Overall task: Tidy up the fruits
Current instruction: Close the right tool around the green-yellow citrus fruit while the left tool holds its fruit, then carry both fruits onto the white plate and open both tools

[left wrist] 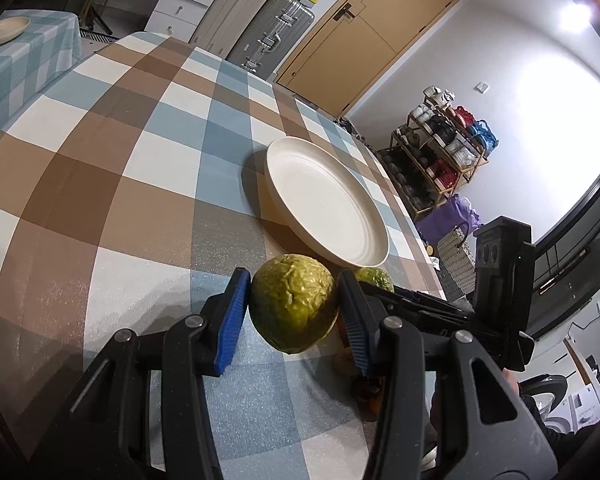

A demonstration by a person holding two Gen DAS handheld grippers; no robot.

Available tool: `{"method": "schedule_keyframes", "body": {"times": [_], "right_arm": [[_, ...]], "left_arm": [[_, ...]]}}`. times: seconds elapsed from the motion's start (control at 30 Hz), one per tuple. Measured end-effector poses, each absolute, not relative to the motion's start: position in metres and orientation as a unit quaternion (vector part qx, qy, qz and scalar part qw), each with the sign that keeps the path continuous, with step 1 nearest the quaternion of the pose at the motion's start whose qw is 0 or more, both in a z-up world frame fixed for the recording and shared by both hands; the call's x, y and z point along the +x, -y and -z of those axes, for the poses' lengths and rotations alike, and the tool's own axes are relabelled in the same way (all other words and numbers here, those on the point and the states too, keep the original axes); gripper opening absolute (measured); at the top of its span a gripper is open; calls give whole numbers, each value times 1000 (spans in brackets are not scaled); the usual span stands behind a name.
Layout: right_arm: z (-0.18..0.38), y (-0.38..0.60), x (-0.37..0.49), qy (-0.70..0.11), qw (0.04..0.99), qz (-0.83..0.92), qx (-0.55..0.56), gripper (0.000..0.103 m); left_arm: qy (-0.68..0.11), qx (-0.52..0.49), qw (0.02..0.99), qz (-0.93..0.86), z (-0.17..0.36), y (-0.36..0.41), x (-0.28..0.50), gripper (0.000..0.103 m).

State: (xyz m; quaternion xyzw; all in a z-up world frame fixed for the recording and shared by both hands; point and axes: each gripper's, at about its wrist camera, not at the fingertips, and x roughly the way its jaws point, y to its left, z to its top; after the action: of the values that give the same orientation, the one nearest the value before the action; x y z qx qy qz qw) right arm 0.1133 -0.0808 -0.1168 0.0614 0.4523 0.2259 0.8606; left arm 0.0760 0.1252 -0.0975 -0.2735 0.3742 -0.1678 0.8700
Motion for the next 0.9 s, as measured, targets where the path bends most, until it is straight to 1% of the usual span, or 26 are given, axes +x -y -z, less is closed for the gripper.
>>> {"method": "schedule_keyframes", "body": {"times": [0.13, 0.5, 0.7, 0.9], "right_arm": [[115, 87, 114, -449, 857, -237, 85, 52], [83, 114, 102, -377, 877, -267, 133, 52], [63, 126, 109, -350, 883, -277, 142, 52], [48, 139, 134, -338, 888, -276, 145, 52]], "left_arm": [[-376, -266, 872, 168, 93, -119, 79, 42], [-376, -241, 877, 180, 74, -91, 104, 42], [-368, -221, 883, 191, 55, -76, 135, 42], [-365, -201, 886, 205, 35, -59, 183, 42]]}}
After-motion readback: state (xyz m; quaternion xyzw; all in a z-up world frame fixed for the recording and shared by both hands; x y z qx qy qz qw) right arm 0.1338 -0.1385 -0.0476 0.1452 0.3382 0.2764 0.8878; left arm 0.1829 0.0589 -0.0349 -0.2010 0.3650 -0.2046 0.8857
